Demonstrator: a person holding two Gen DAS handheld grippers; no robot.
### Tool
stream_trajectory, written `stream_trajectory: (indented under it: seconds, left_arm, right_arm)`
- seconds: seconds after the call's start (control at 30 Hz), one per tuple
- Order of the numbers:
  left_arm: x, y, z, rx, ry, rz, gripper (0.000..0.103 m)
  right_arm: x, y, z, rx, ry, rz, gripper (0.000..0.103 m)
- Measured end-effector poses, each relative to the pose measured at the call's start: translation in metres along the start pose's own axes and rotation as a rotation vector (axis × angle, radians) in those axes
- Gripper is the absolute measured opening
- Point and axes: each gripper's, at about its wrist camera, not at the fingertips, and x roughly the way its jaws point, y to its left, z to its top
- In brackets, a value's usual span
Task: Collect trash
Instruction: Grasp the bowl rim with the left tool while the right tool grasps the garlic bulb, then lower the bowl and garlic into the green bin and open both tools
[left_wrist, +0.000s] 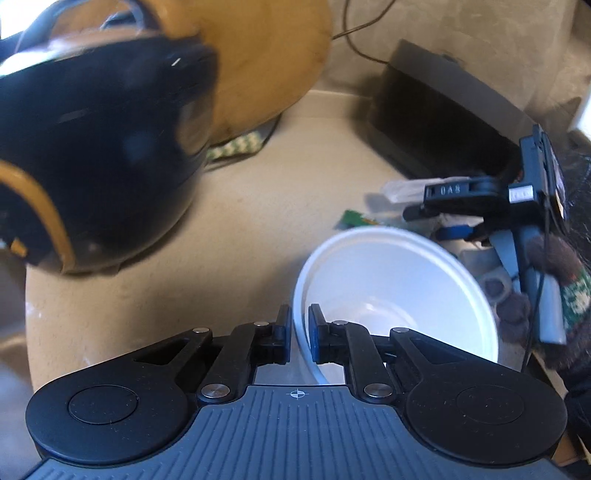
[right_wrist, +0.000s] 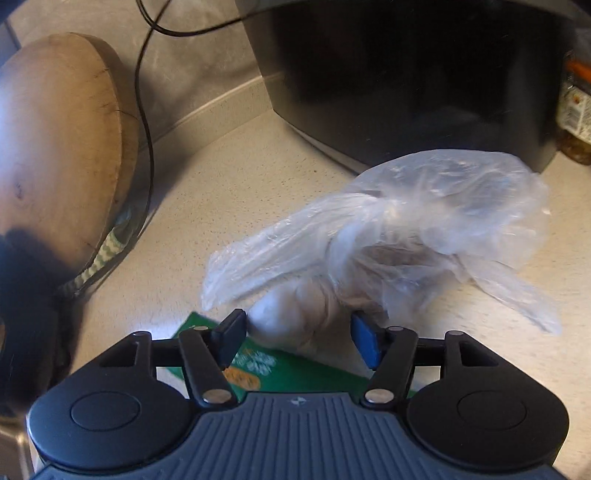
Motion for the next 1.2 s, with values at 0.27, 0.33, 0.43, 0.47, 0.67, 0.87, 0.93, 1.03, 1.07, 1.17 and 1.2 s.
stream_trajectory:
  seconds: [0.27,0.33,0.43,0.47,0.67,0.87,0.93,1.03,1.07,1.17,1.2]
  left_arm:
    - [0.019,0.01,-0.005,-0.112,0.061,-0.087,0.014]
    - [0.019,0.012,-0.006,-0.143,0.06,-0.12,0.014]
    - [0.016,0.005,-0.009,-0.125,0.045,-0.153,0.013]
    - [0.015,-0.001,-0.01,-0.102,0.04,-0.156,0.013]
    - [0.011,-0.044,-0.01,0.008,0.044,-0.225,0.012]
    - [0.014,-0.104,-0.023,0.119,0.097,-0.312,0.012]
    - [0.018,-0.131,-0.032,0.17,0.131,-0.34,0.013]
    - [0.028,-0.169,-0.052,0.235,0.194,-0.376,0.013]
    - [0.033,-0.18,-0.06,0.253,0.224,-0.388,0.013]
    - [0.051,-0.212,-0.091,0.323,0.314,-0.414,0.013]
    - [0.057,-0.221,-0.104,0.347,0.342,-0.413,0.013]
  right_arm:
    - [-0.01,0.009,-0.003,-0.069,0.021,0.012,0.057]
    - [-0.027,0.006,-0.008,-0.063,0.007,0.046,0.057]
    - [-0.065,-0.002,-0.015,-0.058,-0.034,0.084,0.057]
    - [-0.079,-0.006,-0.019,-0.06,-0.051,0.089,0.057]
    - [-0.164,-0.046,-0.051,-0.099,-0.171,0.03,0.057]
    - [-0.226,-0.123,-0.108,-0.047,-0.212,-0.1,0.057]
    - [-0.239,-0.149,-0.132,-0.03,-0.207,-0.159,0.057]
    - [-0.253,-0.187,-0.165,0.028,-0.171,-0.212,0.057]
    - [-0.257,-0.198,-0.175,0.048,-0.16,-0.229,0.057]
    - [-0.269,-0.229,-0.204,0.078,-0.142,-0.292,0.057]
    - [-0.269,-0.234,-0.213,0.074,-0.138,-0.315,0.057]
